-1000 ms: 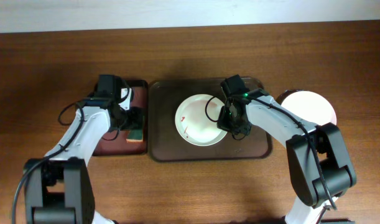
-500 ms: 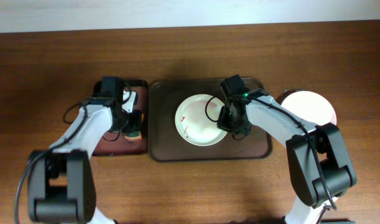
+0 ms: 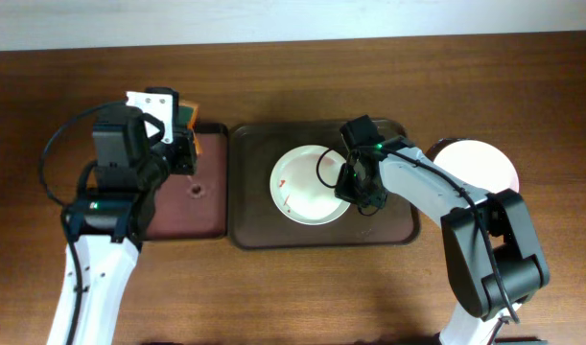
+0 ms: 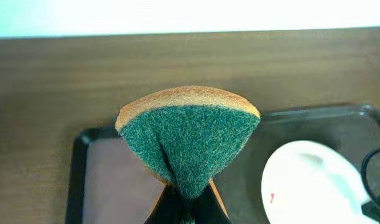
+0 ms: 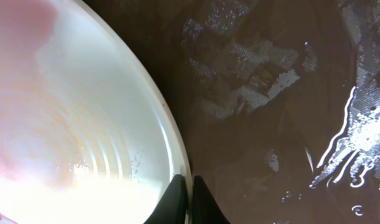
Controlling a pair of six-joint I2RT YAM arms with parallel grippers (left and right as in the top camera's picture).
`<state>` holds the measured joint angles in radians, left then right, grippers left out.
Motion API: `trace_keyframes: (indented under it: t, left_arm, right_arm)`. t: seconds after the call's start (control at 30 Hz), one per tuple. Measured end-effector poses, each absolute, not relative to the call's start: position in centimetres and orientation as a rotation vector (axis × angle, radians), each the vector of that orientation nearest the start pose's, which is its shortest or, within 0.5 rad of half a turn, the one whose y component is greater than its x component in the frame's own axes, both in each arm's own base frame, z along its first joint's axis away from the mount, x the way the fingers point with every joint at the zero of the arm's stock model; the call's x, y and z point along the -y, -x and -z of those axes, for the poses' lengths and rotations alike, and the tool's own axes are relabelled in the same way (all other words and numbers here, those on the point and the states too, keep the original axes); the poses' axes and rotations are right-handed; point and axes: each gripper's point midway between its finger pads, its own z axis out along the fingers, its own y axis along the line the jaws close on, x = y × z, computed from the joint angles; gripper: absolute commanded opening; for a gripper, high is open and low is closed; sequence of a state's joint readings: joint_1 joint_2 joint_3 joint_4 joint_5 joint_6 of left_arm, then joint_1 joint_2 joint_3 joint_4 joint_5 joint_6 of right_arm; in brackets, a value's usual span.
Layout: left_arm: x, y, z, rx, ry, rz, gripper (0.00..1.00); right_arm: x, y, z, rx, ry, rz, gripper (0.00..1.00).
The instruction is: Clean dirty plates on tray and stack at the side
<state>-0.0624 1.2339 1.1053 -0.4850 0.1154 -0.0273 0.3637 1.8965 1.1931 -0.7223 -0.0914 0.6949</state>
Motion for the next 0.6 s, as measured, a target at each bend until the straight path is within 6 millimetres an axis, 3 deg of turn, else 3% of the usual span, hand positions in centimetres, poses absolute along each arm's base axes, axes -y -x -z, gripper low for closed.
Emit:
trace_keyframes:
  t: [0.17,0.37,0.6]
  left_arm:
    - [4.3,-37.4,-28.6,-2.066,-0.107,0.174,0.00]
    - [4.3,-37.2,-30.4,-2.002,-0.109,0.173,0.00]
    - [4.3,-37.1,-30.8,-1.992,-0.109,0.173,0.00]
  right_arm:
    - [-14.5,-33.6,-0.8,-3.013,-0.493,-0.233,0.04]
    - [-14.5,-33.6,-0.8,-3.013,-0.494,-0.233,0.04]
    - [-14.5,-33.6,-0.8,-3.013,-0.493,-0.233,0.04]
